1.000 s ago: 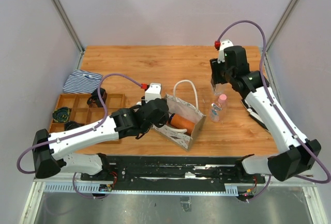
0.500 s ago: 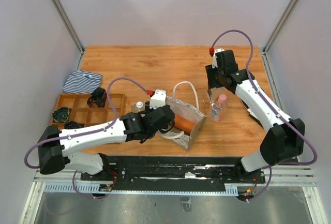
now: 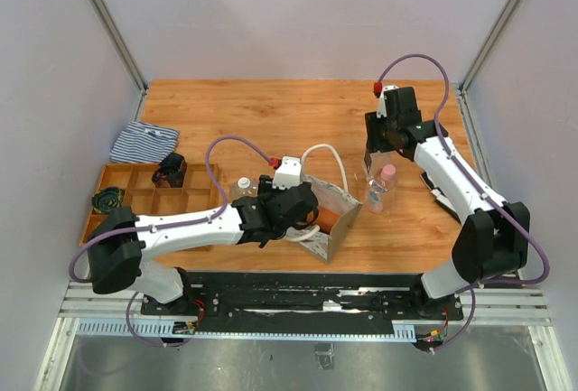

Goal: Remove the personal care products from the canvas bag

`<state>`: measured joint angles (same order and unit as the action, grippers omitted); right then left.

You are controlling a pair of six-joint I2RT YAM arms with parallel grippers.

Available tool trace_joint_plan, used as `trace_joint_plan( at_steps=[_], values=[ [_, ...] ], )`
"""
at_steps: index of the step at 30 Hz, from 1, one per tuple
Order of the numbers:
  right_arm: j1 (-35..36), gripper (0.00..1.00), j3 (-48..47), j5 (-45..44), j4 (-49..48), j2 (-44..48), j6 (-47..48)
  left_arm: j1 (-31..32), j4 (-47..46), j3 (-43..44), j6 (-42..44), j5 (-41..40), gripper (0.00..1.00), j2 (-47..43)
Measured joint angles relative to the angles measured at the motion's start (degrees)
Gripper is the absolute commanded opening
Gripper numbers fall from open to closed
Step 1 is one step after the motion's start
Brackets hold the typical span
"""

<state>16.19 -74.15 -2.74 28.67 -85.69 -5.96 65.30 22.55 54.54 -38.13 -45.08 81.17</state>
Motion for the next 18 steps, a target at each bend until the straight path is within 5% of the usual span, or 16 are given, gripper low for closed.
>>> trace_joint_plan(
  at_steps=[3,8,12,18],
  values=[
    [-0.61,0.17,0.24,0.76,-0.24,-0.87,-0.07,-0.96,-1.46,0.00,0.13,0.00,0.68,0.87],
    [-1.73,0.31,1.09,1.95,-0.81,-2.56,-0.13,-1.57,-3.61,-0.17,1.14,0.70,0.03,1.11],
    [-2.47,0.50,1.25,3.02,-2.34,-3.08,-0.37,-1.66,-4.44,-0.33,2.99,1.31,0.00,1.07],
    [-2.49,0.94,1.57,3.69,-2.73,-2.56,-0.70,-1.79,-2.80,0.70,4.31,2.97,0.01,0.81]
  ],
)
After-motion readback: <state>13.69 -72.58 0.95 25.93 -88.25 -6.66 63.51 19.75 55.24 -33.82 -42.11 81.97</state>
